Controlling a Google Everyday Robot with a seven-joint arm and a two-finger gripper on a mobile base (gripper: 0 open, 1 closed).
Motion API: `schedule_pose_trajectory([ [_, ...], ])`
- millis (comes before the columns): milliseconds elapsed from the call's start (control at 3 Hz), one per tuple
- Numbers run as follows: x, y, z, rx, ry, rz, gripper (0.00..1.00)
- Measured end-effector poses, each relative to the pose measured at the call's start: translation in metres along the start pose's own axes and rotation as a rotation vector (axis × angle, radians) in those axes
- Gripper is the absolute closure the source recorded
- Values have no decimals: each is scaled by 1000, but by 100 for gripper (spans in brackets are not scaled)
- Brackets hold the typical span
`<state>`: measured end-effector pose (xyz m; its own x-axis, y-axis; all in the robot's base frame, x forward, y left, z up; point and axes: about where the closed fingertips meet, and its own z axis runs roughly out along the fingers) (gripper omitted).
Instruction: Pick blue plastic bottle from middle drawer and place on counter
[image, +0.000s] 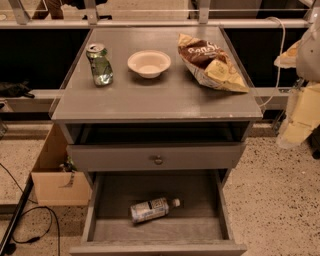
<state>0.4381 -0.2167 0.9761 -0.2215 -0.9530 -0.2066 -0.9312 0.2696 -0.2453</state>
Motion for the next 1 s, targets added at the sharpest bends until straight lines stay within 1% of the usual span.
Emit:
schedule_pose_trajectory([
  [333, 0, 0, 0, 0, 0, 0, 0],
  [667, -6, -18, 11, 22, -93, 67, 0],
  [1000, -29, -30, 48, 0, -219, 153, 0],
])
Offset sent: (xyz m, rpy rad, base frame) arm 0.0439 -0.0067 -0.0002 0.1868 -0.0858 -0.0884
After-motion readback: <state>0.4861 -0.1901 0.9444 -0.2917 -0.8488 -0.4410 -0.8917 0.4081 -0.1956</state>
